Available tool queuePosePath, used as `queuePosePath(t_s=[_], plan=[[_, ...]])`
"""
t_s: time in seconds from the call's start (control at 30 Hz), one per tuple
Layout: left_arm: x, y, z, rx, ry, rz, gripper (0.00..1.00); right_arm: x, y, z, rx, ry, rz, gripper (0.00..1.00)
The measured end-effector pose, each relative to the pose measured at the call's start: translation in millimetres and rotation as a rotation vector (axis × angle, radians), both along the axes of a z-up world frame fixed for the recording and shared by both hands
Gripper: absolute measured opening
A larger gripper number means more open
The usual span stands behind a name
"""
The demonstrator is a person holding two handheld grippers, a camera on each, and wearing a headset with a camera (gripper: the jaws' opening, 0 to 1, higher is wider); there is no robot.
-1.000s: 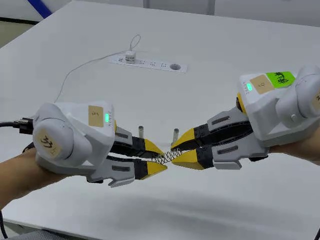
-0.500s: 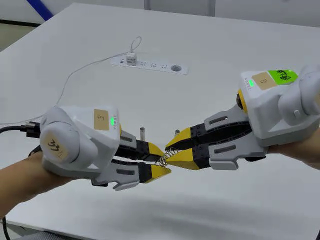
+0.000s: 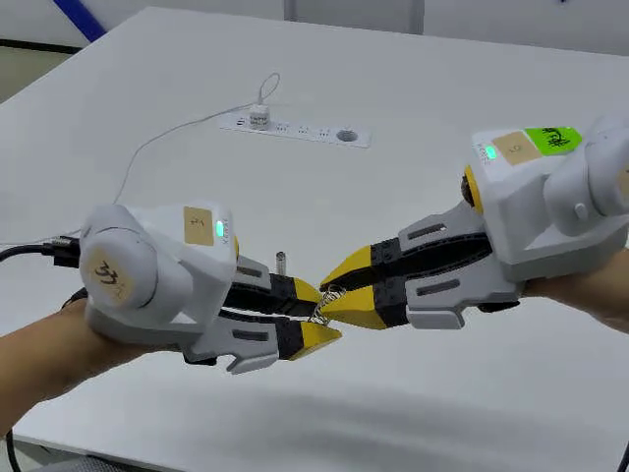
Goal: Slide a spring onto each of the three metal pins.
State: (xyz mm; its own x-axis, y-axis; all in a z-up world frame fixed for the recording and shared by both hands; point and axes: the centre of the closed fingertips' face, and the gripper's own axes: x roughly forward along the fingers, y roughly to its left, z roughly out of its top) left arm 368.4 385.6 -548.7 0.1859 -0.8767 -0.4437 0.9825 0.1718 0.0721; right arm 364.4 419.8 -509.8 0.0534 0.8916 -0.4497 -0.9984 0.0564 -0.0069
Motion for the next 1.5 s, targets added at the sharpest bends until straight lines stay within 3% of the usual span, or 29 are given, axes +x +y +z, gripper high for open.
queuePosePath(t_s=[0.2, 0.4, 0.53, 0.63, 0.7, 0.87, 1.0, 1.2, 1.3, 1.5], plan=[[3.2, 5.5, 0.3, -0.008, 0.008, 0.018, 0.15, 4.1, 3.3, 5.8, 0.027, 0.011, -0.010, 0.10], [9.7, 18.5, -1.4, -0.003, 0.007, 0.064, 0.21, 17.2, 1.0, 9.3, 0.008, -0.015, -0.036, 0.10], [12.4, 29.5, 3.1, -0.033, 0.032, 0.101, 0.22, 33.9, -4.2, 11.5, 0.000, -0.033, -0.077, 0.10], [17.4, 39.6, 6.5, -0.044, 0.026, 0.137, 0.24, 50.2, -9.5, 10.6, -0.016, -0.047, -0.123, 0.10], [26.0, 48.7, 9.9, -0.064, 0.019, 0.195, 0.29, 63.5, -15.8, 6.6, -0.051, -0.065, -0.160, 0.10], [32.4, 66.7, 11.8, -0.079, 0.013, 0.252, 0.39, 92.7, -31.6, -5.7, -0.134, -0.089, -0.241, 0.10], [41.1, 80.0, 14.2, -0.094, 0.016, 0.305, 0.46, 111.8, -39.2, -17.1, -0.167, -0.076, -0.305, 0.10], [51.2, 94.9, 20.5, -0.122, 0.007, 0.359, 0.47, 126.2, -43.1, -38.7, -0.233, -0.071, -0.342, 0.10], [55.3, 101.7, 25.6, -0.148, 0.007, 0.391, 0.48, 132.6, -43.4, -48.6, -0.238, -0.025, -0.379, 0.10], [56.3, 114.8, 20.4, -0.138, 0.028, 0.417, 0.54, 141.7, -43.7, -65.8, -0.276, 0.002, -0.393, 0.10]])
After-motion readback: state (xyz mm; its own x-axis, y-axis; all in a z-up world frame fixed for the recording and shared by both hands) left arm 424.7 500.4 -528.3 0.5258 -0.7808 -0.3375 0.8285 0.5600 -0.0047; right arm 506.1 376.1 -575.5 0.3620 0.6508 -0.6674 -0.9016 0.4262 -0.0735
